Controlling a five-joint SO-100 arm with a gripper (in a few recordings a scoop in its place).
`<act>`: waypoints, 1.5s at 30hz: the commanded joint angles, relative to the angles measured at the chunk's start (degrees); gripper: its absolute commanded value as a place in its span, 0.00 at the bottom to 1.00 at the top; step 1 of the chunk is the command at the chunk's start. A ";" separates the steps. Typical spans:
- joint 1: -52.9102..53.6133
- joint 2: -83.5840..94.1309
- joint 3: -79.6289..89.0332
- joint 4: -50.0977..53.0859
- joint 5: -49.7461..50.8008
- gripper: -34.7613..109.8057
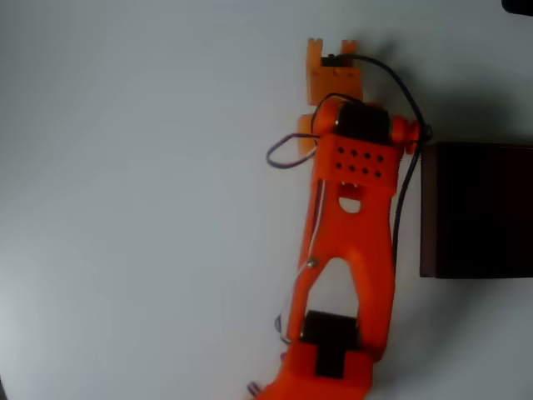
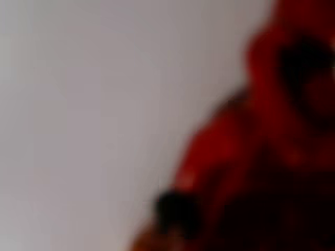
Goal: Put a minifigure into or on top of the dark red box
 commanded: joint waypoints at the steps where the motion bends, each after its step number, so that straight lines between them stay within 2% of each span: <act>1: -0.09 0.09 -2.37 1.85 0.53 0.31; 15: -0.70 -10.37 -21.45 13.89 0.70 0.25; 22: 0.00 -8.53 -23.55 17.05 -1.23 0.24; 35: 5.19 -0.53 -25.22 25.66 -11.69 0.24; 45: 15.91 9.40 -18.98 27.25 -22.24 0.24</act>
